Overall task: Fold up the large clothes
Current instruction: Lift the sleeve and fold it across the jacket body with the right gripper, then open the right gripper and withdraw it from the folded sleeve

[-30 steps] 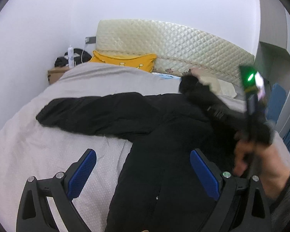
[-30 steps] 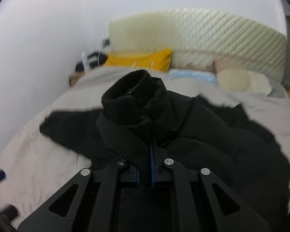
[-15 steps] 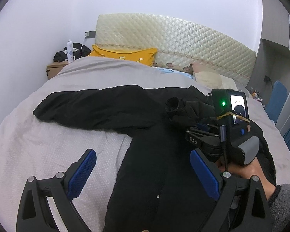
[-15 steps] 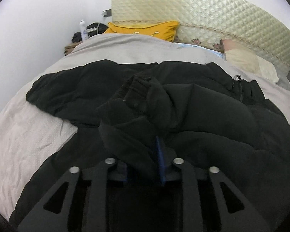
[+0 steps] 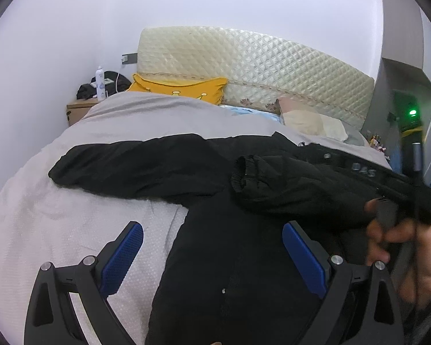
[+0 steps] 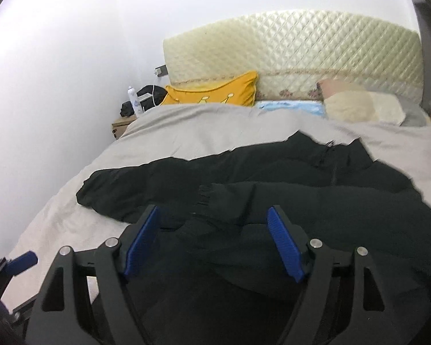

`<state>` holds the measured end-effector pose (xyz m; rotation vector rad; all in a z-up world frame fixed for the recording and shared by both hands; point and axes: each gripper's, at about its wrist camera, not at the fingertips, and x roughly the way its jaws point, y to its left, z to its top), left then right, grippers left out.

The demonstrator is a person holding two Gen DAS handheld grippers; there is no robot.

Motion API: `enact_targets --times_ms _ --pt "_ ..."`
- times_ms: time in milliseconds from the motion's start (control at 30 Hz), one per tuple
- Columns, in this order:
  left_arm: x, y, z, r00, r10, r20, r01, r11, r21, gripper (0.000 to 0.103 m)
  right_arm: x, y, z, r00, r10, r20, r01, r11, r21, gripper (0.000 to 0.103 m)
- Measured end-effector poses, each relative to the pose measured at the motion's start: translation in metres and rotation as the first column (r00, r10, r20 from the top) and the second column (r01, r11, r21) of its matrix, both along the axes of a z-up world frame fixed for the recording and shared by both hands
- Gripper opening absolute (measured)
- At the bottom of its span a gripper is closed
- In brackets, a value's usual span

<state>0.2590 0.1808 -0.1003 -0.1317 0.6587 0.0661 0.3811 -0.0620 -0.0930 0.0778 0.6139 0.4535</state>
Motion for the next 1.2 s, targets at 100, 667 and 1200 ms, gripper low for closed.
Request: enact_targets --times_ms 100,667,1200 --pt "-0.002 -0.010 0.001 1.000 -0.010 0.002 0.010 1.000 0.004 0.099 -0.013 -0.024 0.010 0.999 -0.041 0.013 0.041 0.999 0.004 0.078" --pt "-0.042 -0.083 0.025 0.993 -0.100 0.057 0.098 0.994 0.038 0.099 -0.140 -0.144 0.039 0.981 -0.170 0.092 0.170 0.985 0.009 0.079" --pt "-0.062 -0.113 0.015 0.983 -0.150 0.106 0.151 0.988 -0.003 0.099 -0.253 -0.202 0.030 0.960 -0.221 0.170 0.221 0.975 0.022 0.084"
